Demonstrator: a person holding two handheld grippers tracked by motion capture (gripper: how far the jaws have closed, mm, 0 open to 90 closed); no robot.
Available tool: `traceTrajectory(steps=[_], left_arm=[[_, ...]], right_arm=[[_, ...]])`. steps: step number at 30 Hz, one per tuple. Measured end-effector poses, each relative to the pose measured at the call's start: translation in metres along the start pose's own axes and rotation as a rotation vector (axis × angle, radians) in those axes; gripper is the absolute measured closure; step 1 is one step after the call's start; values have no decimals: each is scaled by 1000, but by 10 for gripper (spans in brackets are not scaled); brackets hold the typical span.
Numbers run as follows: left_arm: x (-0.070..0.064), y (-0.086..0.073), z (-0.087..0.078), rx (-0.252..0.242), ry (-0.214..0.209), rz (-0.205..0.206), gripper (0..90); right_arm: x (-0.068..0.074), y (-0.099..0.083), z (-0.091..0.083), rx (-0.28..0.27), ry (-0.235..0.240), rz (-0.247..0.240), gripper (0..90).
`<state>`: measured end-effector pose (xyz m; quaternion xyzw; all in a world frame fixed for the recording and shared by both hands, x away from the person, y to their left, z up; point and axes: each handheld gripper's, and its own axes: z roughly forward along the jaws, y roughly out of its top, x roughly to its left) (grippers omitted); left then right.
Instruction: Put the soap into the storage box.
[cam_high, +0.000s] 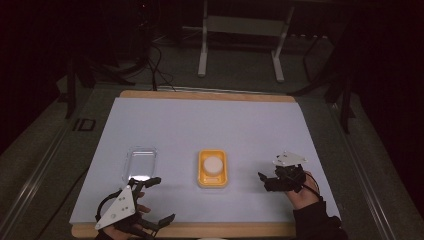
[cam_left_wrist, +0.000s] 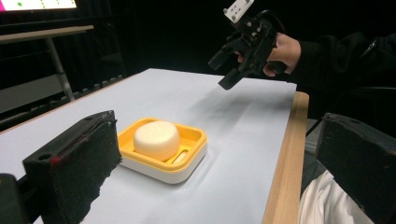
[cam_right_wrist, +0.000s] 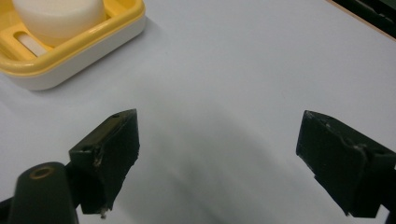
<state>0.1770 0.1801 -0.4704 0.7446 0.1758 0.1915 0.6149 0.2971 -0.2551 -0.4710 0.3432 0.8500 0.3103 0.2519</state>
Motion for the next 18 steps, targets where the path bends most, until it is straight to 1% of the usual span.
traceTrajectory(steps=[8,18], left_arm=[[-1,0,0,0,-2,-1,1],[-1,0,1,3,-1,1,1]], right_arm=[[-1,-8,-7,-2,-3,24,131],[-4,-11,-5,4,-5,30,131]])
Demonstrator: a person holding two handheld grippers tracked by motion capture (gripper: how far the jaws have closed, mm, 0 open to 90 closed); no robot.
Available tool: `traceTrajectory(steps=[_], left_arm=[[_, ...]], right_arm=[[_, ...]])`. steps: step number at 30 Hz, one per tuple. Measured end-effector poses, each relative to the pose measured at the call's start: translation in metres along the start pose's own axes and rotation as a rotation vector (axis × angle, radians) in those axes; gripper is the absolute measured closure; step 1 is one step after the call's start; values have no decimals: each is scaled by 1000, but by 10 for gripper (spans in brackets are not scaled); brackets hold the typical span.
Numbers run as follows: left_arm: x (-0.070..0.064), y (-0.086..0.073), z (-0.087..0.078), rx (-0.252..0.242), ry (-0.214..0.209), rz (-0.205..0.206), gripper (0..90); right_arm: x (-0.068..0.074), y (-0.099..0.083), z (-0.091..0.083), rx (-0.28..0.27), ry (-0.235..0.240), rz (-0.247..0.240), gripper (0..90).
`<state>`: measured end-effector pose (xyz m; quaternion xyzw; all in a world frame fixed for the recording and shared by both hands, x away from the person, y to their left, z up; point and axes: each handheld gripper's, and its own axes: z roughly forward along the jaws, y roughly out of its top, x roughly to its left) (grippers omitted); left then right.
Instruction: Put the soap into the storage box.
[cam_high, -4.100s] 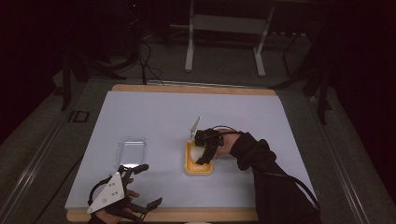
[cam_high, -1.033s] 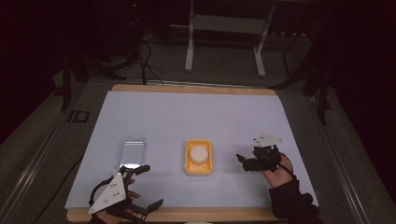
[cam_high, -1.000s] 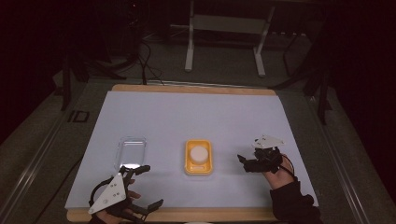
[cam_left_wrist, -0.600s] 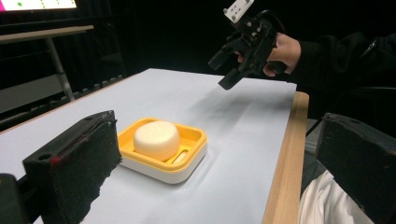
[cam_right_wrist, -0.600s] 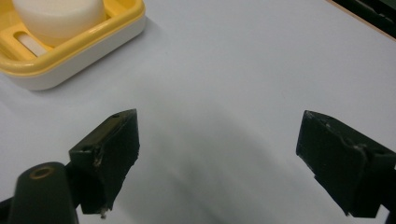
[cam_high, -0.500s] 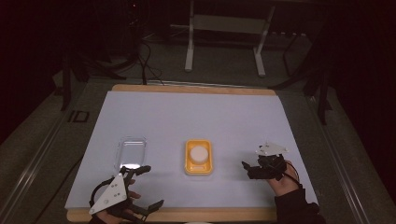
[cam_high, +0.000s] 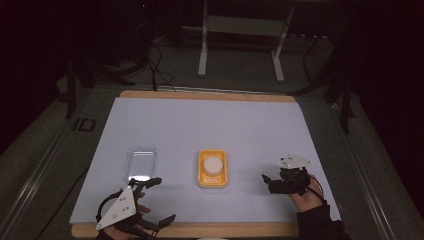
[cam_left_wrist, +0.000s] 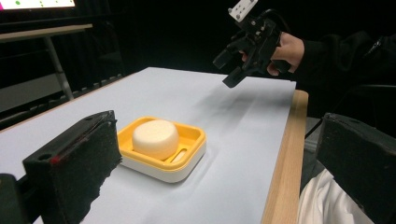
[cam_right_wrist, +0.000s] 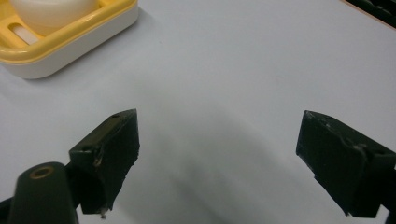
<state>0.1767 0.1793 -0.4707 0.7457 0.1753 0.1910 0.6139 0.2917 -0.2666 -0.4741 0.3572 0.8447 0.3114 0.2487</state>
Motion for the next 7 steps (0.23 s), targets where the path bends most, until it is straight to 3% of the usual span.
traceTrajectory(steps=[7], left_arm=[[0,0,0,-1,1,0,1]], right_arm=[[0,0,1,4,3,-4,131]])
